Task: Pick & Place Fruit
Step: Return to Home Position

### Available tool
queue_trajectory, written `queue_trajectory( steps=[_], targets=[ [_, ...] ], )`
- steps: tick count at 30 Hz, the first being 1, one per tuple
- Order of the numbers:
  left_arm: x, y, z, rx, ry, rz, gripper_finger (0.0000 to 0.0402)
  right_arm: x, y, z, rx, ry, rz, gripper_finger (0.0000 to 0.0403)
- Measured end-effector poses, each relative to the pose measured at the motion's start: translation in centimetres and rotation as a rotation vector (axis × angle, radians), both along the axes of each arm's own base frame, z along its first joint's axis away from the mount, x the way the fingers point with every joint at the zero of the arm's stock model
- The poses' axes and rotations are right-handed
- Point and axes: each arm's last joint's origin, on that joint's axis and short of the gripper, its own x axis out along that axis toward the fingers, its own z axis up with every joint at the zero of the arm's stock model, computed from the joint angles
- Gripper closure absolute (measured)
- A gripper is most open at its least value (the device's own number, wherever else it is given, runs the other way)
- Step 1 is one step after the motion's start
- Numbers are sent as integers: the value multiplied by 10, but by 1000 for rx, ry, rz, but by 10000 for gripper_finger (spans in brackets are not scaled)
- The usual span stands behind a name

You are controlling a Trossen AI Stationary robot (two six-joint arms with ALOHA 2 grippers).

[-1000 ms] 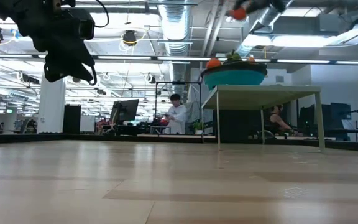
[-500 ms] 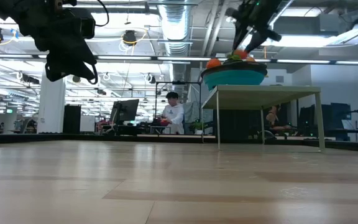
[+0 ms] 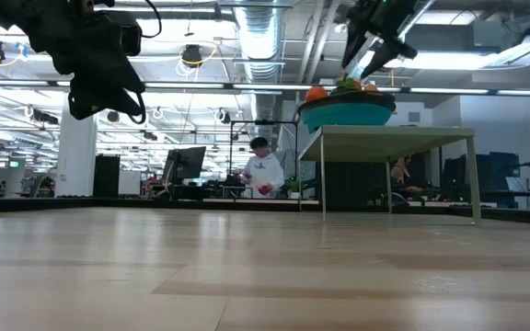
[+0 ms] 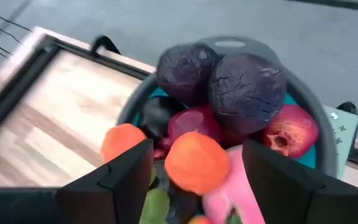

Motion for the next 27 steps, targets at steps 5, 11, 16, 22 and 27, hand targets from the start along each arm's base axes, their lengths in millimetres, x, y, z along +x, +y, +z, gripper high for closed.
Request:
queue_trajectory(
  steps=[5,11,16,22,27],
  targets=[
    [0,0,0,-1,-5,0,239,-26,23,23,-29,-75,41,167],
    [1,0,1,-3,-16,1,239,-62,77,49,-74,-149,368,188],
    [1,0,2,19,-23,-9,239,-86,122,51,-67,-343,683,217],
    [3,0,4,42,-50,-15,239,-114,147,32,7,-509,748,260],
    [3,0,5,42,-60,-10,239,-137,152,19,278,-623,631,284]
  ],
)
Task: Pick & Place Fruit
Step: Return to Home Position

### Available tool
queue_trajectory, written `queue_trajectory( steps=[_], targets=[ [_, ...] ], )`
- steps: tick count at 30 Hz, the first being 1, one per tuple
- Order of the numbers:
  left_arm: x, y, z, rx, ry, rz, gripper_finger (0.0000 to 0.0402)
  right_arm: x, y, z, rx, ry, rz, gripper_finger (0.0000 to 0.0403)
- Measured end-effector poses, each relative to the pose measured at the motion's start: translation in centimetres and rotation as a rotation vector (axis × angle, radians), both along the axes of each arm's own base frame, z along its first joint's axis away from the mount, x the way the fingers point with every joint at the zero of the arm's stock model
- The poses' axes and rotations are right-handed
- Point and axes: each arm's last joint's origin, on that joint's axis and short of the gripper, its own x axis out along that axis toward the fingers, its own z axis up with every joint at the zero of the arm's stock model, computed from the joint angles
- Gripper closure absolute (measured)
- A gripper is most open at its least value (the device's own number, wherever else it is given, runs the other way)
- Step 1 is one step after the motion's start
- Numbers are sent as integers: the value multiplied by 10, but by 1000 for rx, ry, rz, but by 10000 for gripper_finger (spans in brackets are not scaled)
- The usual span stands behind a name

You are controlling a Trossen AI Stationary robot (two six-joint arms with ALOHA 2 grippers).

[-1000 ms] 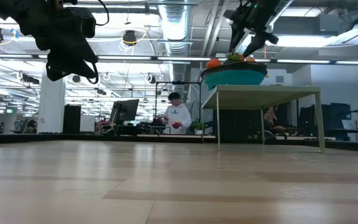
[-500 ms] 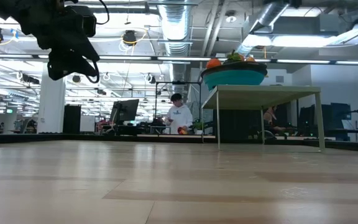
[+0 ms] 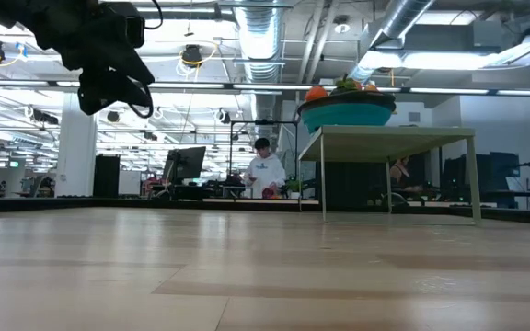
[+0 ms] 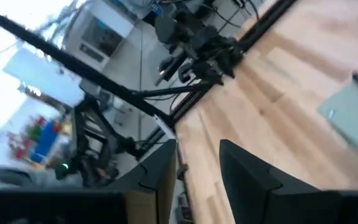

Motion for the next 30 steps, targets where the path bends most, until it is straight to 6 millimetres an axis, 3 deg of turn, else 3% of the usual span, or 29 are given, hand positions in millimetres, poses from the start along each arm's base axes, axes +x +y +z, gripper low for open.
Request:
queue_trajectory(
  steps=[3,8,11,14,24,27,30],
  targets=[
    [0,0,1,5,-10,12,239,-3,-1,-7,13,12,-51,289],
    [1,1,1,9,-18,21,239,-6,-3,-34,-319,53,7,290],
    [1,1,2,9,-25,22,239,5,-2,-53,-558,-40,31,290],
    [1,1,2,8,-26,22,239,8,0,-72,-670,-191,70,290],
    [2,0,3,6,-35,22,239,-24,-9,-148,-760,-520,-67,290],
    [2,0,3,5,-41,22,239,-18,-8,-169,-767,-490,-52,290],
    [2,0,4,4,-48,22,239,-13,-8,-173,-769,-513,-55,290]
  ],
)
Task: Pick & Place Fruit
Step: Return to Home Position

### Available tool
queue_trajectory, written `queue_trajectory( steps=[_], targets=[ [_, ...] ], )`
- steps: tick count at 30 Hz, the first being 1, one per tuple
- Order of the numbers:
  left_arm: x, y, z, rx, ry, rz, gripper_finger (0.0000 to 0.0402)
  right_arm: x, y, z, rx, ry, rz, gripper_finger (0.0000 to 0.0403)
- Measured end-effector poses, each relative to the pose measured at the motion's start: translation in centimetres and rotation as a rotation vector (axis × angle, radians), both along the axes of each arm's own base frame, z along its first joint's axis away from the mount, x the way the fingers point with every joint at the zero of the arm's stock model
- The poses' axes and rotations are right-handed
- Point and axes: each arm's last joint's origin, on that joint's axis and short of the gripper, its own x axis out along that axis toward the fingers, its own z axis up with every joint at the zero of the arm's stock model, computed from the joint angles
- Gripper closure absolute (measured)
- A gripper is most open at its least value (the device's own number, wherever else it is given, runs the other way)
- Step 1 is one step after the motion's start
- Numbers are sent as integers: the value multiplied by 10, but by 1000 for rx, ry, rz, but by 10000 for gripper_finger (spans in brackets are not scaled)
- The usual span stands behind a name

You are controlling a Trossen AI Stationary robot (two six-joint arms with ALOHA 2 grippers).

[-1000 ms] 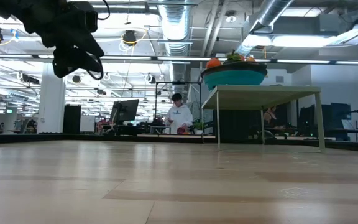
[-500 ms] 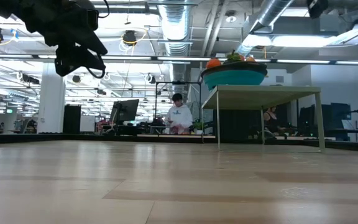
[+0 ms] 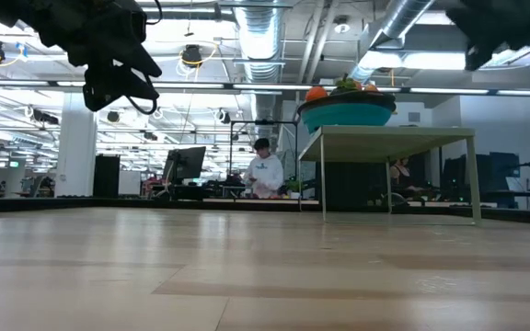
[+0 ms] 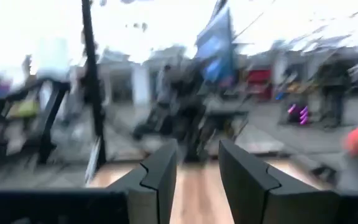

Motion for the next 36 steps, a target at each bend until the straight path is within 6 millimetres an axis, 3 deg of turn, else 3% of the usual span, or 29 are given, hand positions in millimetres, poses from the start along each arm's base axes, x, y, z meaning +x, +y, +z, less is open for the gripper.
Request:
queue_trajectory(
  steps=[3,6,11,20,36],
  targets=[
    [0,0,0,0,-2,3,239,11,1,-28,-18,62,31,290],
    [0,0,0,1,-4,3,239,11,0,-31,-18,-79,28,290],
    [0,0,1,1,-6,3,239,11,-3,-38,-58,-51,-2,290],
    [1,2,2,58,-24,54,239,14,-8,-62,-62,203,-45,290],
    [-2,7,12,90,-99,116,239,15,-8,-63,-54,220,-46,290]
  ],
)
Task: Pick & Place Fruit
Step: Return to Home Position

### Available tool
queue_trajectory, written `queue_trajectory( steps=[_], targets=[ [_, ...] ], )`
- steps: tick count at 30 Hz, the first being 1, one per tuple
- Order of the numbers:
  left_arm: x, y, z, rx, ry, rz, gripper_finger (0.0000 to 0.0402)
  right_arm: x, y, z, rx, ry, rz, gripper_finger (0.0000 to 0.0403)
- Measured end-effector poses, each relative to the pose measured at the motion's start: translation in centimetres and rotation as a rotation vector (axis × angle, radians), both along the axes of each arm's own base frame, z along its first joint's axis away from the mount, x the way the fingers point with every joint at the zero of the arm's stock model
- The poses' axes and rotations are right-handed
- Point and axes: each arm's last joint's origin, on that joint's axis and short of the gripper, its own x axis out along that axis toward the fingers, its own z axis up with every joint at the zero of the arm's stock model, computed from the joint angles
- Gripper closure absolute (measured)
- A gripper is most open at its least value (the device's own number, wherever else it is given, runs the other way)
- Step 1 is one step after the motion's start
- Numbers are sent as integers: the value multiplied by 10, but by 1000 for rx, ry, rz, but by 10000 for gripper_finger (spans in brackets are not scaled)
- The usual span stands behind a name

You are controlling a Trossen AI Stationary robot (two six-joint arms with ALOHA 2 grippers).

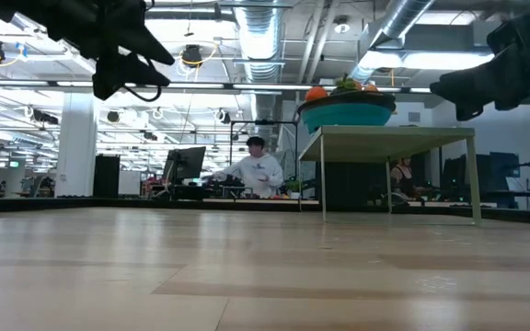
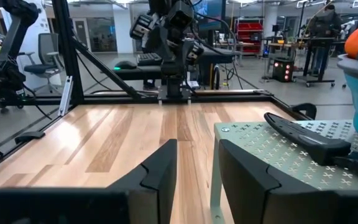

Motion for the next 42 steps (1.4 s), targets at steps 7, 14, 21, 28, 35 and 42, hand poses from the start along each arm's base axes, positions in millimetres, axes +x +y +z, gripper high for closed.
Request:
queue_trajectory(
  steps=[7,14,21,28,35,42],
  targets=[
    [-5,3,7,-9,-49,10,239,0,0,0,0,1,0,290],
    [-24,5,23,60,-147,-29,239,0,0,0,0,2,0,290],
    [-68,18,21,466,-432,-91,239,0,0,0,0,2,-1,290],
    [-88,23,-9,617,-634,-167,239,0,0,0,0,2,-1,290],
    [-90,27,-43,605,-621,-174,239,0,0,0,0,2,-1,290],
    [-91,30,-55,575,-512,-189,239,0,0,0,0,2,-1,290]
  ],
)
